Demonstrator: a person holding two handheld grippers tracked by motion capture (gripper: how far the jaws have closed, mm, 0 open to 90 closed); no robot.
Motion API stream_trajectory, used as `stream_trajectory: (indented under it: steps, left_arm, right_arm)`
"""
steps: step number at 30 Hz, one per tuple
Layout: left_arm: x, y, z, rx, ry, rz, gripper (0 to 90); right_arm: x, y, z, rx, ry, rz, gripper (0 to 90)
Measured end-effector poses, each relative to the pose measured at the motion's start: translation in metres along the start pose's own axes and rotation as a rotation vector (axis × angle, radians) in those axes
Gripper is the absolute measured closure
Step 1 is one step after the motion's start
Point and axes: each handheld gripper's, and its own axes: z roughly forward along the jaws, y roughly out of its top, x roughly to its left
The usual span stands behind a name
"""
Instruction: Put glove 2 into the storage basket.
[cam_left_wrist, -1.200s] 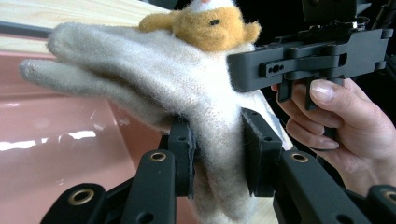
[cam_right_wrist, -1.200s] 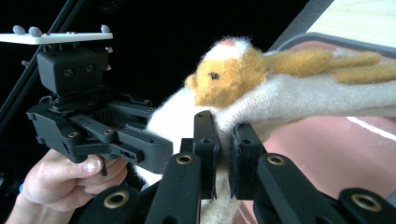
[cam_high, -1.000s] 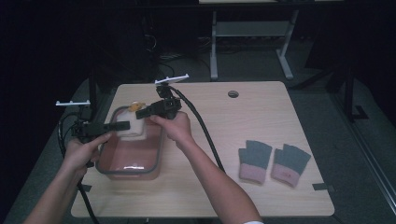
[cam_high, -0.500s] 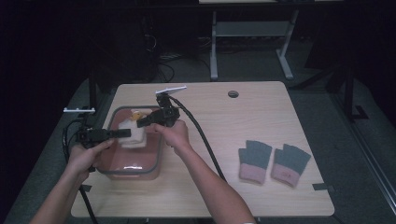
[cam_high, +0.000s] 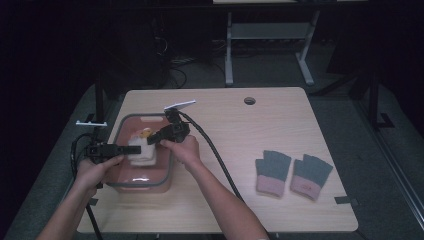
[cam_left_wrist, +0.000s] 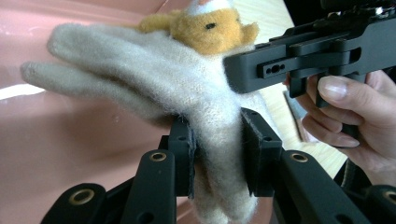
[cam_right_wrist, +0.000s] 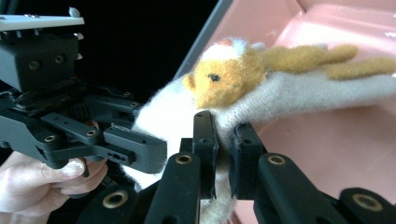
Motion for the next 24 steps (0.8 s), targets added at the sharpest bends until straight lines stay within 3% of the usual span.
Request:
stream_trajectory:
  steps: [9, 18, 24]
  left_arm:
    - [0.005, -0.008, 0.007, 0.025, 0.037, -0.007, 68.5]
    - [0.009, -0.013, 0.014, 0.053, 0.074, -0.029, 68.4]
    - [0.007, -0.013, 0.018, 0.073, 0.121, -0.014, 68.4]
  right_arm:
    - [-0.001, -0.003, 0.007, 0.049, -0.067, -0.024, 80.2]
    - [0.000, -0.007, 0.002, 0.058, -0.143, -0.045, 77.1]
    - [-0.001, -0.011, -0.005, 0.047, -0.153, -0.042, 76.2]
